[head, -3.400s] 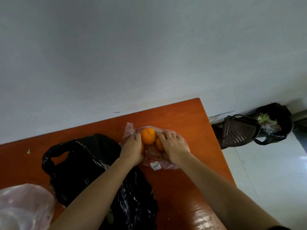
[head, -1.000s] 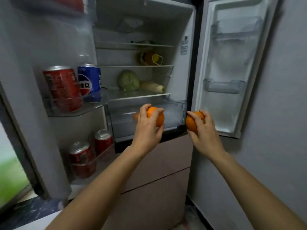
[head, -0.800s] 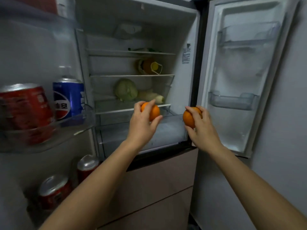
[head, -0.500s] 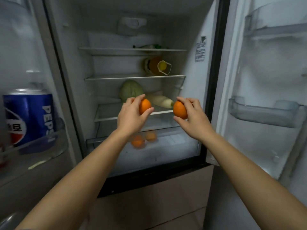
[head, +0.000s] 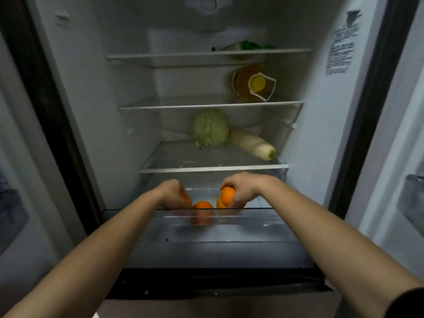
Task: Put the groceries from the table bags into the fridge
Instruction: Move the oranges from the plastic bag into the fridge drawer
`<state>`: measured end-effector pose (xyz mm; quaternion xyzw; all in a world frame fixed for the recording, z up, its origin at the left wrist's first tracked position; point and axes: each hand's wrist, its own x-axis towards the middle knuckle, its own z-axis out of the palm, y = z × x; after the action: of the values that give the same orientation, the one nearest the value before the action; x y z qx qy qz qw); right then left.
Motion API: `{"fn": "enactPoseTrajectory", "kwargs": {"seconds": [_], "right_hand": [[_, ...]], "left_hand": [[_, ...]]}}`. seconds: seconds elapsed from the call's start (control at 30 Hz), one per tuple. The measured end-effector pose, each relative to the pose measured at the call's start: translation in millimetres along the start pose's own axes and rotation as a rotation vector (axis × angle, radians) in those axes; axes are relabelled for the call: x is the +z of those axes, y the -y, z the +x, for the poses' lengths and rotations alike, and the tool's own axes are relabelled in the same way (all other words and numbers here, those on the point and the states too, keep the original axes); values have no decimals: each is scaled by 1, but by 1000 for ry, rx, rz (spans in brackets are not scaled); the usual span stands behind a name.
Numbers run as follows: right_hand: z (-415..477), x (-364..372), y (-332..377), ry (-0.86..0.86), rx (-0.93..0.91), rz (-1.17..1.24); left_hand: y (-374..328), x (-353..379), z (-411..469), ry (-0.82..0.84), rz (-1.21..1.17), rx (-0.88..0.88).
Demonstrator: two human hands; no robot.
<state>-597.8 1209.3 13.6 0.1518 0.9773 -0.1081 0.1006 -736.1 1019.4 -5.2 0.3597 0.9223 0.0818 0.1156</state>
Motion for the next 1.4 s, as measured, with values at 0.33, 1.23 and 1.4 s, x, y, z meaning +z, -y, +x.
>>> {"fn": "enactPoseTrajectory", "kwargs": {"seconds": [0.33,1.23,1.4], "right_hand": [[57,34,18,255,-54,-111],[-23,29,42,-958,-149,153],[-24,53,74,-1036,-276,114]], "left_hand": [[2,16,26,350,139,111],[11,43,-108,-1109,117,83],[28,58,-149,-1070,169,-45]]}}
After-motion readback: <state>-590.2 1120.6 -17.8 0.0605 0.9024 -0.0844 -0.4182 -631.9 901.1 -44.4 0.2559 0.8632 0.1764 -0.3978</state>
